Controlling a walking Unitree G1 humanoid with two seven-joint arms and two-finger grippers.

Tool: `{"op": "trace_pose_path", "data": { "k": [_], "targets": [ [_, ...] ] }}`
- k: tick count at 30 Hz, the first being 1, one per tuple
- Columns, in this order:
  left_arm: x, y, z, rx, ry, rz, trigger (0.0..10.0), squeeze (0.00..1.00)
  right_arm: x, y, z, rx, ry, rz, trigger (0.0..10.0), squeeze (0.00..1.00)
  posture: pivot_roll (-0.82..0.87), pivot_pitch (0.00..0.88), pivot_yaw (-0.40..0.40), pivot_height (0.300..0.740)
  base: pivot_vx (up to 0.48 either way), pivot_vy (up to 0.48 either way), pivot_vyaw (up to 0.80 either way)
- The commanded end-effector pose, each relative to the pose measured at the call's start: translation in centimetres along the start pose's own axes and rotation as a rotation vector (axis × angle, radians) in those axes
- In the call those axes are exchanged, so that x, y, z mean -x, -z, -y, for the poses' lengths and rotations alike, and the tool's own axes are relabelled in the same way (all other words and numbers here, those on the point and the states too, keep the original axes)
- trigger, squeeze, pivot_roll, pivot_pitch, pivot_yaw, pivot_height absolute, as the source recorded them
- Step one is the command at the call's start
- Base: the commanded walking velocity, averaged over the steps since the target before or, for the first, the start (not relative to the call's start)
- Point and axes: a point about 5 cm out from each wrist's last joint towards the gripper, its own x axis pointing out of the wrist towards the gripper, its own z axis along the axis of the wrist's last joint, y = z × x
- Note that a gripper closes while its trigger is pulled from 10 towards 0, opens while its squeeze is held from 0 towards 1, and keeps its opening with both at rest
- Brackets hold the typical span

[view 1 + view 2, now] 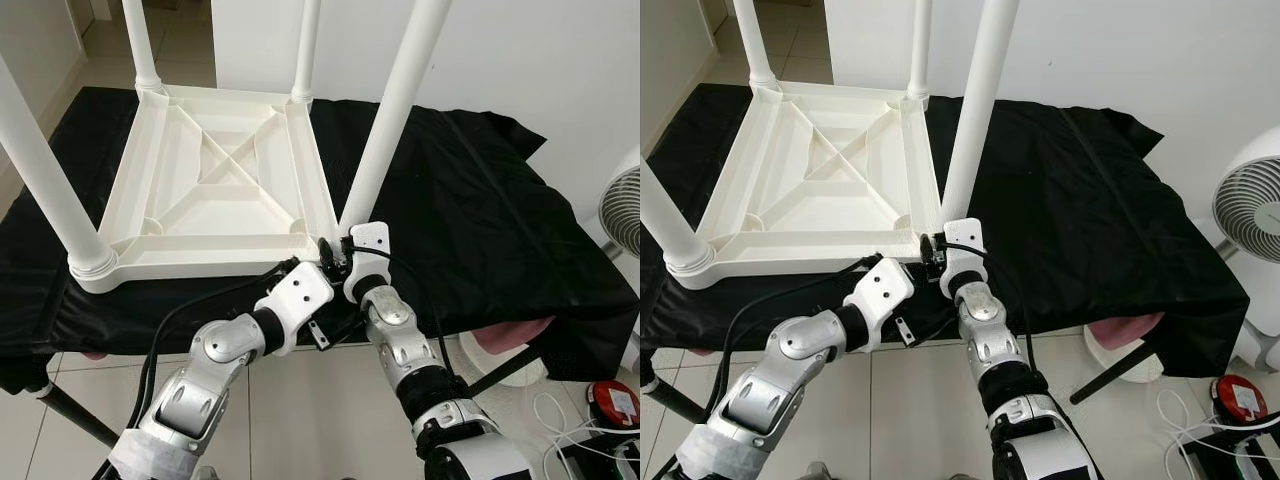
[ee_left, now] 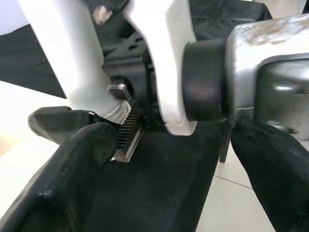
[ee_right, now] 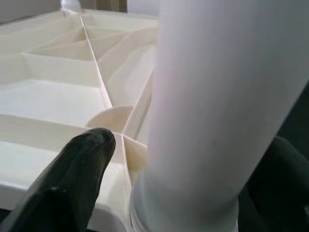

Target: Building children table

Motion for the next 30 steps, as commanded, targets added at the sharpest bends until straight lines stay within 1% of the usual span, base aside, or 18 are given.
{"op": "trace_pose_path", "data": {
  "k": [1,2,5,9,10,12,14,15,16,17,20,22,23,25,27,30],
  "targets": [
    [0.0,0.0,0.0,0.014,-0.044,0.001,10.0,0.00,0.4,-0.2,0.4,-0.003,-0.004,0.023,10.0,1.00,0.06,0.032,-0.116,0.740,0.000,0.000,0.00],
    [0.0,0.0,0.0,0.014,-0.044,0.001,10.0,0.00,0.4,-0.2,0.4,-0.003,-0.004,0.023,10.0,1.00,0.06,0.032,-0.116,0.740,0.000,0.000,0.00],
    [0.0,0.0,-0.3,0.018,-0.064,0.007,10.0,0.00,1.4,-0.5,1.3,0.009,-0.009,0.059,10.0,1.00,0.06,0.026,-0.118,0.740,0.000,0.000,0.00],
    [0.1,0.0,-0.4,0.018,-0.074,0.010,10.0,0.00,1.7,-0.7,1.5,0.021,-0.005,0.073,10.0,1.00,0.05,0.024,-0.116,0.740,0.000,0.000,0.00],
    [0.0,-0.1,-0.8,0.020,-0.105,0.021,10.0,0.00,2.0,-1.2,1.7,0.033,-0.004,0.102,10.0,0.00,0.05,0.021,-0.117,0.740,0.000,0.000,0.00],
    [0.0,-0.1,-0.8,0.020,-0.105,0.021,10.0,0.00,2.0,-1.2,1.7,0.033,-0.004,0.102,10.0,0.00,0.05,0.021,-0.117,0.740,0.000,0.000,0.00],
    [0.1,-0.6,-2.6,0.051,-0.220,0.059,10.0,0.00,2.1,-2.9,1.8,0.045,-0.016,0.165,10.0,0.00,0.05,0.018,-0.114,0.740,0.000,0.000,0.00],
    [0.1,-0.6,-2.6,0.051,-0.220,0.059,10.0,0.00,2.1,-2.9,1.8,0.045,-0.016,0.165,10.0,0.00,0.05,0.018,-0.114,0.740,0.000,0.000,0.00],
    [0.3,-0.8,-3.3,0.049,-0.257,0.072,10.0,0.00,2.0,-3.6,1.7,0.045,-0.026,0.186,10.0,0.00,0.05,0.018,-0.114,0.740,0.000,0.000,0.00],
    [0.3,-0.8,-3.3,0.049,-0.257,0.072,10.0,0.00,2.0,-3.6,1.7,0.045,-0.026,0.186,10.0,0.00,0.05,0.018,-0.114,0.740,0.000,0.000,0.00],
    [1.1,-1.3,-5.6,0.040,-0.354,0.100,10.0,0.00,1.4,-6.2,1.1,0.036,-0.063,0.260,10.0,0.00,0.05,0.005,-0.111,0.740,0.000,0.000,0.00],
    [1.5,-1.4,-6.6,0.036,-0.403,0.102,10.0,0.00,0.9,-7.7,0.9,0.030,-0.077,0.301,10.0,0.00,0.05,0.004,-0.110,0.740,0.000,0.000,0.00],
    [1.5,-1.4,-6.6,0.036,-0.403,0.102,10.0,0.00,0.9,-7.7,0.9,0.030,-0.077,0.301,10.0,0.00,0.05,0.004,-0.110,0.740,0.000,0.000,0.00],
    [1.7,-1.4,-7.2,0.035,-0.435,0.101,10.0,0.00,0.7,-8.7,0.8,0.029,-0.085,0.328,10.0,0.00,0.05,0.001,-0.110,0.740,0.000,0.000,0.00],
    [1.7,-1.5,-7.3,0.034,-0.451,0.106,10.0,0.00,0.7,-8.9,0.8,0.030,-0.090,0.333,10.0,0.00,0.05,0.000,-0.109,0.740,0.000,0.000,0.00],
    [1.7,-1.6,-7.4,0.039,-0.467,0.118,10.0,0.00,0.8,-8.4,0.7,0.038,-0.105,0.322,10.0,0.00,0.05,0.002,-0.115,0.740,0.000,0.000,0.00]
  ]
}}
